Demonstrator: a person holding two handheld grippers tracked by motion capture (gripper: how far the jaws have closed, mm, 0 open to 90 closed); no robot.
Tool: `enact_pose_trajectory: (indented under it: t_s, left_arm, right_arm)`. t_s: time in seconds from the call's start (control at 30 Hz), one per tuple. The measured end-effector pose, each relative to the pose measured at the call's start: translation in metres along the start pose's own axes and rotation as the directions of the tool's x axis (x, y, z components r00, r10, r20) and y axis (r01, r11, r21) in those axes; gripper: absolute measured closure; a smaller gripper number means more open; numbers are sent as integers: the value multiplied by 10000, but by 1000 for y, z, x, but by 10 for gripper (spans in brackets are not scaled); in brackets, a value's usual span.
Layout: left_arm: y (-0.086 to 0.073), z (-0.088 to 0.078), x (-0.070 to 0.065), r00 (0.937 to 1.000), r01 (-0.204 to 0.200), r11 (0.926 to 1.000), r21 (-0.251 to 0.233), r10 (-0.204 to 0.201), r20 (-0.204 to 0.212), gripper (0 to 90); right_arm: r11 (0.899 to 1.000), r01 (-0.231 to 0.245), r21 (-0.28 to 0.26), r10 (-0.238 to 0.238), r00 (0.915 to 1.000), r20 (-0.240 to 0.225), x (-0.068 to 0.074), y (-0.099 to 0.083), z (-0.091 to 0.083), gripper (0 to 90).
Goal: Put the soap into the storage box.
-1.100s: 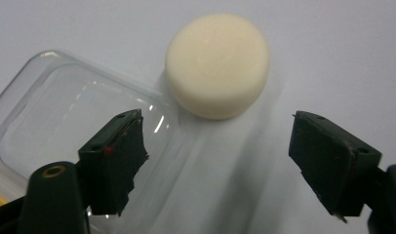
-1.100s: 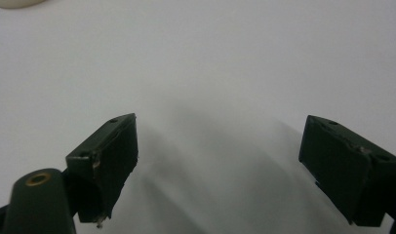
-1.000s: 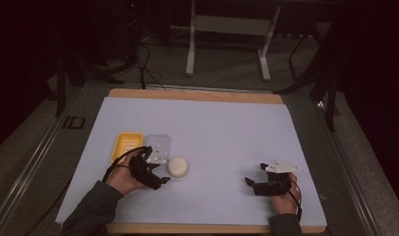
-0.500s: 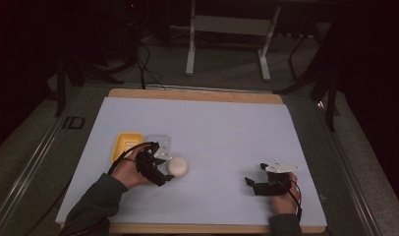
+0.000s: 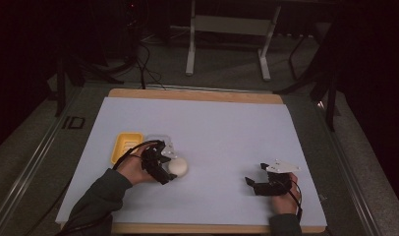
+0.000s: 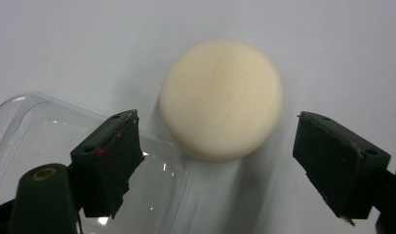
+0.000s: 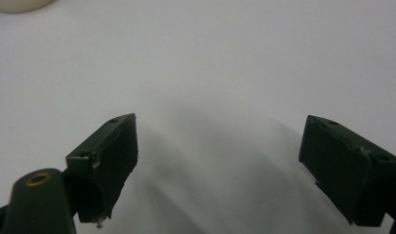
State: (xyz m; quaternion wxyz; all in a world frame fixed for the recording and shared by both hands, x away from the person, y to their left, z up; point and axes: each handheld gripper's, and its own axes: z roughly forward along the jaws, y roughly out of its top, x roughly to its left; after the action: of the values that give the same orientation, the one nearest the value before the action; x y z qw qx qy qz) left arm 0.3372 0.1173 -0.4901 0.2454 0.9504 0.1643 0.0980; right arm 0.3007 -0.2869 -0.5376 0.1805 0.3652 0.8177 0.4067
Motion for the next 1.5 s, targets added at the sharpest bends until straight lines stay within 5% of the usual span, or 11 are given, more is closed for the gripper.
enact_pose_trajectory:
  t_s: [0.97, 1.5]
  left_arm:
    - [19, 17, 5, 9974, -661, 9934, 942, 629, 362, 166]
    - [27, 32, 3, 9936, -1084, 9821, 1543, 1020, 484, 166]
  right_arm:
    - [10000, -8, 2, 8, 10000, -15, 0, 0, 0, 142]
    - [10000, -3, 6, 3, 10000, -29, 0, 0, 0, 142]
